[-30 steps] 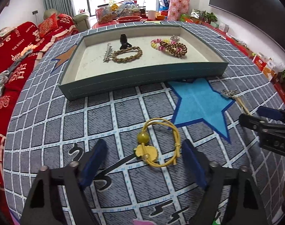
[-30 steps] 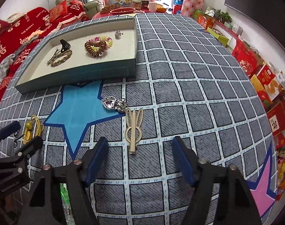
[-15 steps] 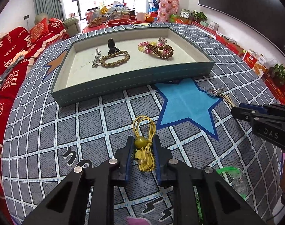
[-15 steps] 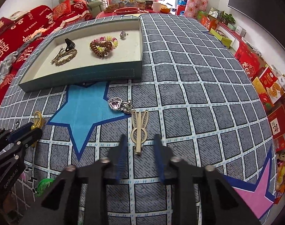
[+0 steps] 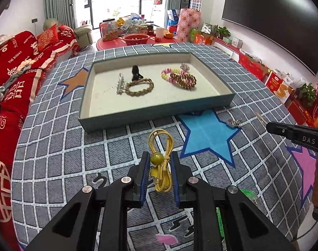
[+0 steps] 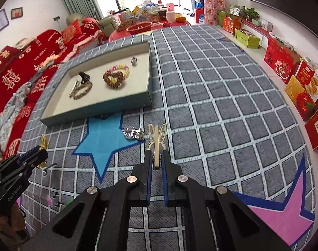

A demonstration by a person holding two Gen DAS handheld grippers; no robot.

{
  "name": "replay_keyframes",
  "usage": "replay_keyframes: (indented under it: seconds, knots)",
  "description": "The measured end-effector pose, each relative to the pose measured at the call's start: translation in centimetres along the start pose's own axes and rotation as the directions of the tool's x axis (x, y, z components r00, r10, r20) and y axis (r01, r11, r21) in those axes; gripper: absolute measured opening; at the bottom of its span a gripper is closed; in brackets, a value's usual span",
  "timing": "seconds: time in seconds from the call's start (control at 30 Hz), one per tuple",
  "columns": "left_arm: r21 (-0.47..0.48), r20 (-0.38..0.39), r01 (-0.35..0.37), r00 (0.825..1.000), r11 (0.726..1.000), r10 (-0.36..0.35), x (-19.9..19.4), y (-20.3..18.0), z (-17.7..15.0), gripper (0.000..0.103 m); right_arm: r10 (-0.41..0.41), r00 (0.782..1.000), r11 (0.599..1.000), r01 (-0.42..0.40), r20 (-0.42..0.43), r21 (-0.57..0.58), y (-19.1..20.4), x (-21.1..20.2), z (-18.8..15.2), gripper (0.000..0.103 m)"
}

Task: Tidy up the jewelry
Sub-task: 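Carry both items into the tray and open both tools to release them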

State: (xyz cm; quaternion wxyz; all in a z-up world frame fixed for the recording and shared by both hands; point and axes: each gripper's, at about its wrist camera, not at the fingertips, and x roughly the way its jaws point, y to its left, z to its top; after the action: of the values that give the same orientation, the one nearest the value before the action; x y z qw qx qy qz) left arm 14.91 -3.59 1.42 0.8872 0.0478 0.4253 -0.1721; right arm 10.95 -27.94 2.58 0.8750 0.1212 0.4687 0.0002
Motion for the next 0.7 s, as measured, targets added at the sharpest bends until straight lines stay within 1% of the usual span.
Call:
replay_keyframes:
  seconds: [0.17,0.27,0.47,0.7]
  knots:
    - [-0.01,0.035,-0.01,0.999,1.0,0.011,-0.9,0.9,1.7,0.033,0.073,0.997,0.997,-0.074,0.031,0.022,0.5,-1.1,2.2,0.009]
    - [-0.01,0.051,-0.028,0.998,1.0,0.029,-0.8,1.6,2.9,0.033,0.097,0.994,0.995,-0.098,0.04,0.013,1.2,-1.1,3.7,0.009]
    - [-0.036,0.061,-0.047,0.997,0.998,0.049,0.2,3.2,5.5,0.033,0.112,0.993,0.993,-0.111,0.047,-0.039,3.3,0.0,6.3,0.009]
    - [-0.05,0.042,-0.079,0.996,0.996,0.081,2.9,4.9,8.1,0.033,0.123,0.992,0.991,-0.121,0.03,-0.055,4.9,2.5,9.7,0.009]
